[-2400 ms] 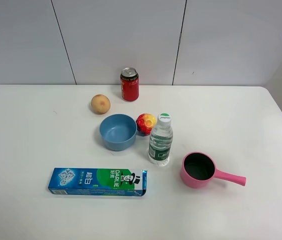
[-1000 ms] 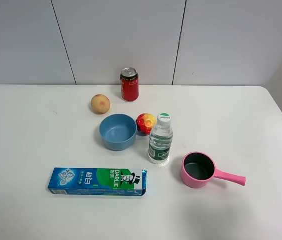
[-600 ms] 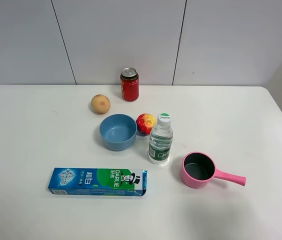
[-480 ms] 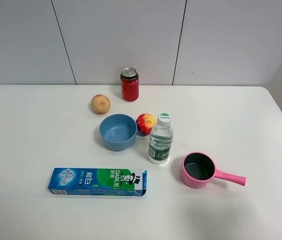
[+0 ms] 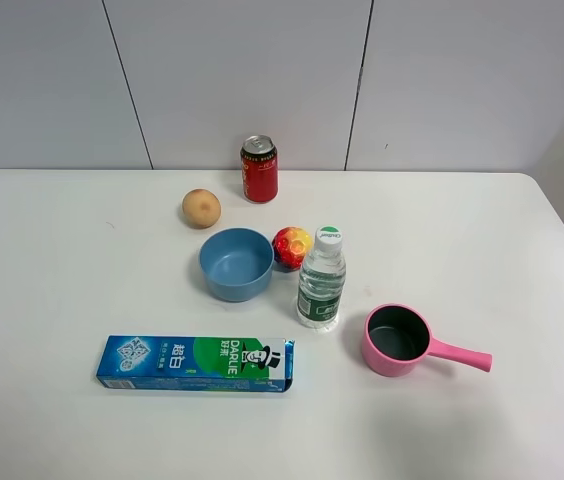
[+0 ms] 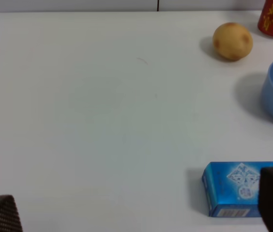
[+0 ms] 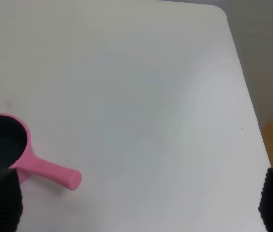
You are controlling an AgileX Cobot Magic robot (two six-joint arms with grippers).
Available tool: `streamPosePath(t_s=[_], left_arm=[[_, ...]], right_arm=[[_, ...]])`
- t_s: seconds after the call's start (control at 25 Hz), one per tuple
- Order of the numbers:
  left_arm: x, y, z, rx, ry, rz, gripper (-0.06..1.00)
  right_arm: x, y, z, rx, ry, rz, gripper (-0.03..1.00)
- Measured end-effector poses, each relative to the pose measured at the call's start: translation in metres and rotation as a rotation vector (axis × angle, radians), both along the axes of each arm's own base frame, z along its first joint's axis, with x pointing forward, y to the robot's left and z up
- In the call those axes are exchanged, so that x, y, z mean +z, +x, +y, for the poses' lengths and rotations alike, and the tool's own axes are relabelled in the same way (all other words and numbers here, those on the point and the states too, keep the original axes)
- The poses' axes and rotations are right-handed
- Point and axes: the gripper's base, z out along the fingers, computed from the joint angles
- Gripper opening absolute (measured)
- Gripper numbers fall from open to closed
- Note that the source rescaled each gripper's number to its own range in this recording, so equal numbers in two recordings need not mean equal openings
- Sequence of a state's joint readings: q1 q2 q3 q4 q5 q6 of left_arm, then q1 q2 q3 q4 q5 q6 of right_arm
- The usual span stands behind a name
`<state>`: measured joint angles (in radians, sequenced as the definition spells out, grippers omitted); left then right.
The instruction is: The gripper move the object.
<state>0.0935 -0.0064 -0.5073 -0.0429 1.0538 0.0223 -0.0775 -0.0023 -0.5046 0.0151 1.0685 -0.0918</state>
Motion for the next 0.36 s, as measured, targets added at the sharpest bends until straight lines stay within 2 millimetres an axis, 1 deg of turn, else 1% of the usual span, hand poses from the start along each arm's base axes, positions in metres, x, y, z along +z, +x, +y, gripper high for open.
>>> streamPosePath(t_s=[0.36], left_arm=[[0.0, 0.0, 0.0, 0.0, 0.0, 0.0, 1.0]], right_arm=[[0.0, 0.0, 0.0, 0.0, 0.0, 0.0, 1.0]])
